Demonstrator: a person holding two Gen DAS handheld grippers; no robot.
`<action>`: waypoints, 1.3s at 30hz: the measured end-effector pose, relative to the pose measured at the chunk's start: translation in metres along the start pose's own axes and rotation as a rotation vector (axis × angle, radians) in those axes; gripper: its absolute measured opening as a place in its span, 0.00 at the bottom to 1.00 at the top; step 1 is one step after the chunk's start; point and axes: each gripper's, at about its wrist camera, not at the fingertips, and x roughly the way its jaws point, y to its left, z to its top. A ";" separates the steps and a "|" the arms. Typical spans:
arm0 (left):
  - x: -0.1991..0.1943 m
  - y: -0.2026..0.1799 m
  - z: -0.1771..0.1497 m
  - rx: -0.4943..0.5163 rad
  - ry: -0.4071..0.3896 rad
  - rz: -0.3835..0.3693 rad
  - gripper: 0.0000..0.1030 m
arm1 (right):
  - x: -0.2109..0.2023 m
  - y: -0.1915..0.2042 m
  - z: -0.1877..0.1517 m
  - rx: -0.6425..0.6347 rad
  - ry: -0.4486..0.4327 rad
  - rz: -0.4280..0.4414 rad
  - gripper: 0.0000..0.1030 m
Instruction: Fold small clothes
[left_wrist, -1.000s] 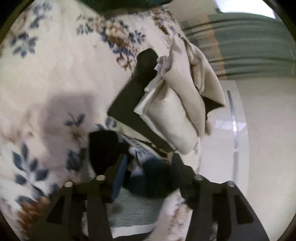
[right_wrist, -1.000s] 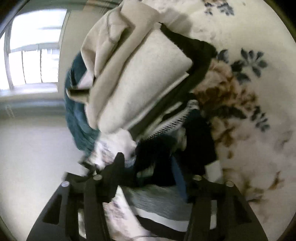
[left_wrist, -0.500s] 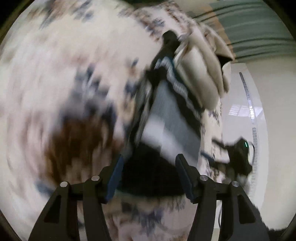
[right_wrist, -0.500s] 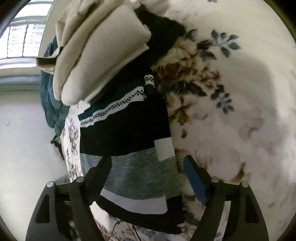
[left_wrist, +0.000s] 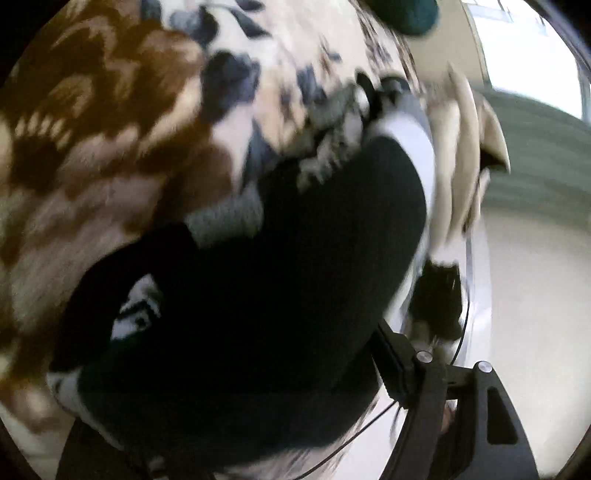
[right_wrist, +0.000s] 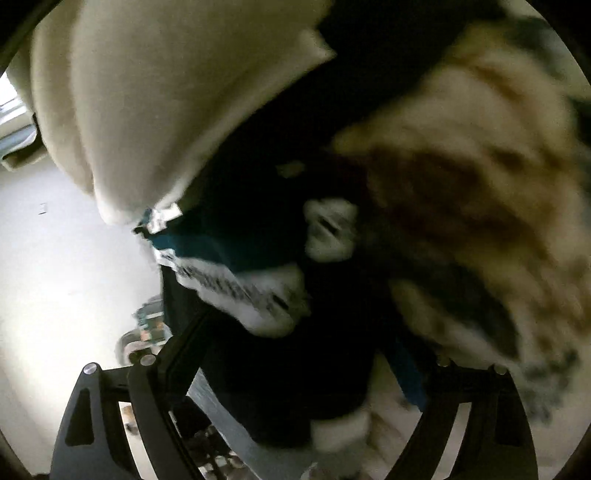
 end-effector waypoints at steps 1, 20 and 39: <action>-0.001 0.001 0.001 -0.030 -0.029 -0.008 0.70 | 0.007 0.004 0.004 -0.008 0.016 0.032 0.89; -0.071 -0.036 0.037 0.273 0.291 0.121 0.40 | -0.051 0.015 -0.257 0.089 -0.198 -0.062 0.16; -0.128 -0.033 -0.018 0.328 0.028 0.402 0.63 | -0.107 0.019 -0.222 -0.073 -0.214 -0.327 0.73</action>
